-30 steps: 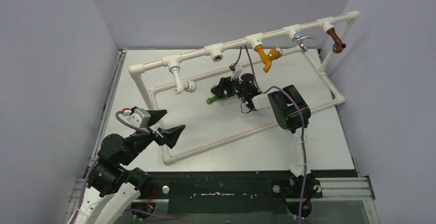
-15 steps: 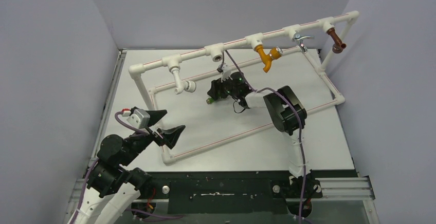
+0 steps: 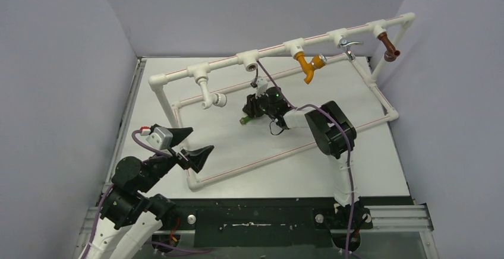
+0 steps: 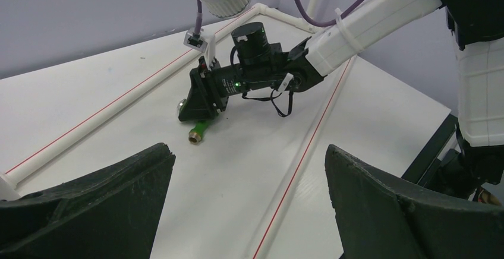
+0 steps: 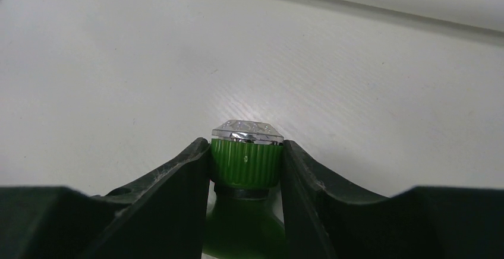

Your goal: Install the water faucets

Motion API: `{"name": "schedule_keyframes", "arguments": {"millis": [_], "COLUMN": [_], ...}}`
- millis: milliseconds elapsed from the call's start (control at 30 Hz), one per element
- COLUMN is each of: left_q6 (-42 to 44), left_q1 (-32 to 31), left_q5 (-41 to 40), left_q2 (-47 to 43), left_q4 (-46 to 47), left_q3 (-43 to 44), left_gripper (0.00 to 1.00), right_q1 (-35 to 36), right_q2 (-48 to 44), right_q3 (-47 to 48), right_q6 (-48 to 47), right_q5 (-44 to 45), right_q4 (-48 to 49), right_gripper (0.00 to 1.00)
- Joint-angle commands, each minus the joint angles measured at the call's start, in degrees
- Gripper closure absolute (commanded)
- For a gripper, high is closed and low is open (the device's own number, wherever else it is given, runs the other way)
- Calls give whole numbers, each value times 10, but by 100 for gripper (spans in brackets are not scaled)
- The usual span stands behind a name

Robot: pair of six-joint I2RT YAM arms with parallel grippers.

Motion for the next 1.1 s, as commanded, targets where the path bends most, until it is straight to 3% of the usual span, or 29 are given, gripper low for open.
{"name": "schedule_keyframes", "arguments": {"millis": [0,600,900,1067], "left_q6": [5,-20,-89,-121], "left_q1": [-1,-1,-1,-1], "left_q5": [7,3,-2,-11], "left_q2": [-6,26,54,65], "left_q4": [24,7,-38,-76], "left_q3": [3,28,66,75], "left_gripper": [3,3,3,3], "right_q1": [16,51,72,118], "right_q2": [-47,-239,-374,-451], "right_q3": [-52,-223,-317,-337], "right_q6": [21,48,75,97], "right_q5": [15,50,66,102], "right_q4": [11,78,92,78], "right_gripper": [100,100,100,100]}}
